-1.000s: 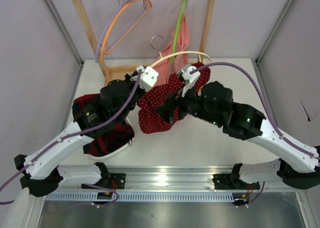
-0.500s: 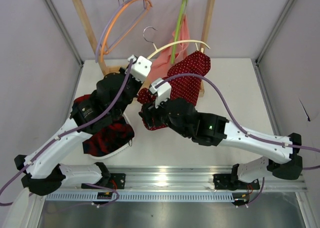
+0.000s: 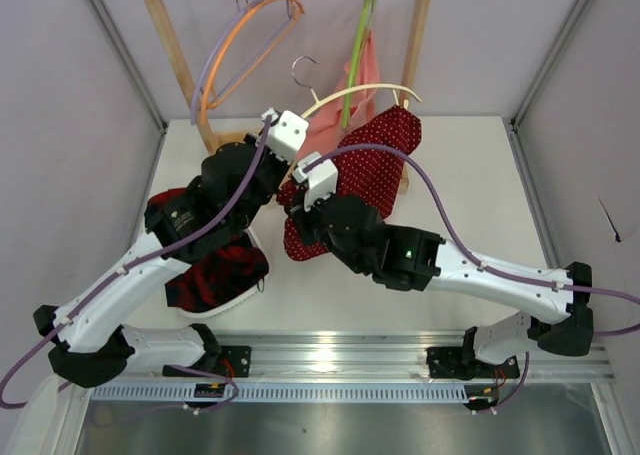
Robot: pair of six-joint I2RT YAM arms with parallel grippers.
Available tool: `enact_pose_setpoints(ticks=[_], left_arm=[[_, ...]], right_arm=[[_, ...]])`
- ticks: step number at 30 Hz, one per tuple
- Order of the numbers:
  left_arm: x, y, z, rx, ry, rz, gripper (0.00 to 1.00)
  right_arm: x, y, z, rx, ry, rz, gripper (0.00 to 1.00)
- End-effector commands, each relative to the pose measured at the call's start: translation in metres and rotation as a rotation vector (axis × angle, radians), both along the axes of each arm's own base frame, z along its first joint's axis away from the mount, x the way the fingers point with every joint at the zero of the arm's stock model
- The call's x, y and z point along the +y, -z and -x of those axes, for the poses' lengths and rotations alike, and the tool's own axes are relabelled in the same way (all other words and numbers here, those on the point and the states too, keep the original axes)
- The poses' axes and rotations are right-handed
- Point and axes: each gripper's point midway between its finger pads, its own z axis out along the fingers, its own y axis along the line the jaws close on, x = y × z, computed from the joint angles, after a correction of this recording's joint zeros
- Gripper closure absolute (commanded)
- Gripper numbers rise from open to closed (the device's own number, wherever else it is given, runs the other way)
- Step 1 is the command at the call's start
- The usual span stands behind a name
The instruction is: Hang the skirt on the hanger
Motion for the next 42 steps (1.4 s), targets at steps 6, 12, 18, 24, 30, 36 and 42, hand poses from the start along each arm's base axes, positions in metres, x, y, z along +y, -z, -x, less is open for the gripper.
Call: enact_pose_setpoints(ticks=[6, 12, 18, 24, 30, 36, 42], left_arm=[[0.006, -0.045, -0.011, -0.107, -0.028, 0.154, 1.0], [0.016, -0.055, -0.013, -0.15, -0.037, 0.144, 1.0], [0.014, -0.06, -0.009, -0.157, -0.004, 0.166, 1.0], [0.011, -0.06, -0.005, -0.156, 0.027, 0.18, 1.0], [0.021, -0.063, 0.01, -0.202, 0.071, 0.148, 1.0], [0.031, -0.062, 0.02, -0.234, 0.098, 0.091, 1.0], [0.038, -0.072, 0.044, -0.291, 0.187, 0.076, 1.0]], right_arm=[[0.004, -0.021, 0.037, -0.038, -0.086, -0.082, 1.0], [-0.012, -0.007, 0.055, -0.025, -0.125, -0.07, 1.0], [-0.011, -0.003, 0.06, -0.017, -0.176, -0.06, 1.0], [-0.014, -0.018, 0.052, 0.031, -0.15, -0.054, 0.34], [-0.121, -0.081, 0.002, 0.098, 0.002, -0.311, 0.31], [-0.204, -0.087, -0.035, 0.018, 0.268, -0.236, 0.32], [-0.235, -0.062, -0.073, 0.097, 0.305, -0.25, 0.4]])
